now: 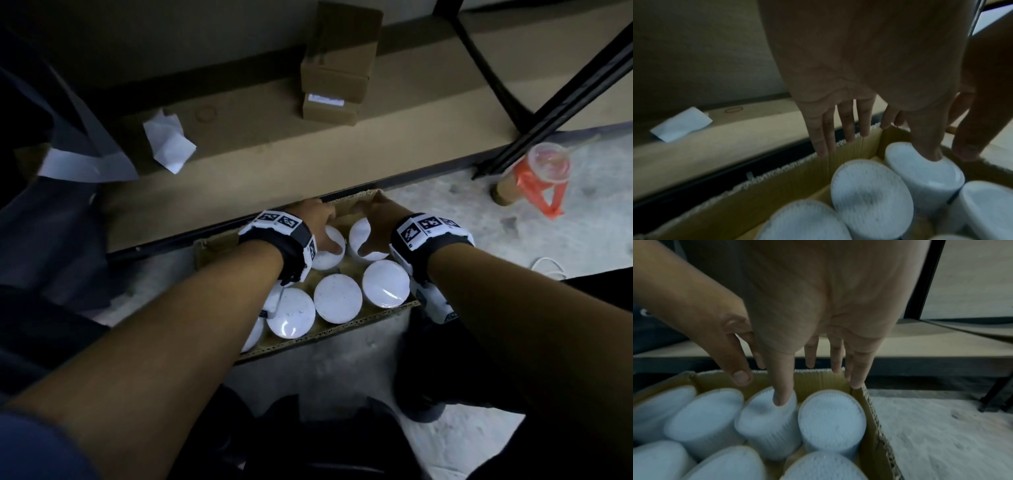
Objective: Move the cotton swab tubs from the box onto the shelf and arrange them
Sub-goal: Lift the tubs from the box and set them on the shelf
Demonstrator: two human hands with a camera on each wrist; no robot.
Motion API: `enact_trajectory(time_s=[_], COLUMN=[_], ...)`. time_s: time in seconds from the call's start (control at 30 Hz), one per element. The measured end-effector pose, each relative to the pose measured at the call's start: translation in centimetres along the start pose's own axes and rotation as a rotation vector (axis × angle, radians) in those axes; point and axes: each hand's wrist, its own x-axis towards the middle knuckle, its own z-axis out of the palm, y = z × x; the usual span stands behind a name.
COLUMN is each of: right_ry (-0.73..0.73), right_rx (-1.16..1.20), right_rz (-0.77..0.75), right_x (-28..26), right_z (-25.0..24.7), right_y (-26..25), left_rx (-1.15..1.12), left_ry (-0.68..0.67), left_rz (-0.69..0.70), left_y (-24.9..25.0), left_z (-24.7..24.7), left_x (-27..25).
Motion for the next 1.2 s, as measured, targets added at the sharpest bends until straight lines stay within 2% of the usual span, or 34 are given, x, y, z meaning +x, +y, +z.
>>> enact_trajectory(time_s=[0.33,0.53,0.83,1.2], right_ry=[0.003,0.006,0.100,0.135], right_rx=[0.001,-0.031,-0.116,-0.181], right_rz=[0.034,0.059,0.083,0.059], right_x=[2.2,2.4,2.8,0.3], right_z=[3.0,3.7,5.0,2.1], right_y=[1.8,1.9,1.8,0.7], left_rx=[-0.029,0.028,0.092,0.119], left_ry=[-0.059,0.031,0.023,0.062], left_rz=[-0.068,-0.042,-0.060,-0.016], left_y=[-1.3,-1.8,-1.2,-0.1], left_z=[4.3,5.8,6.3,3.2], left_x=[3.1,2.9,2.5,0.4])
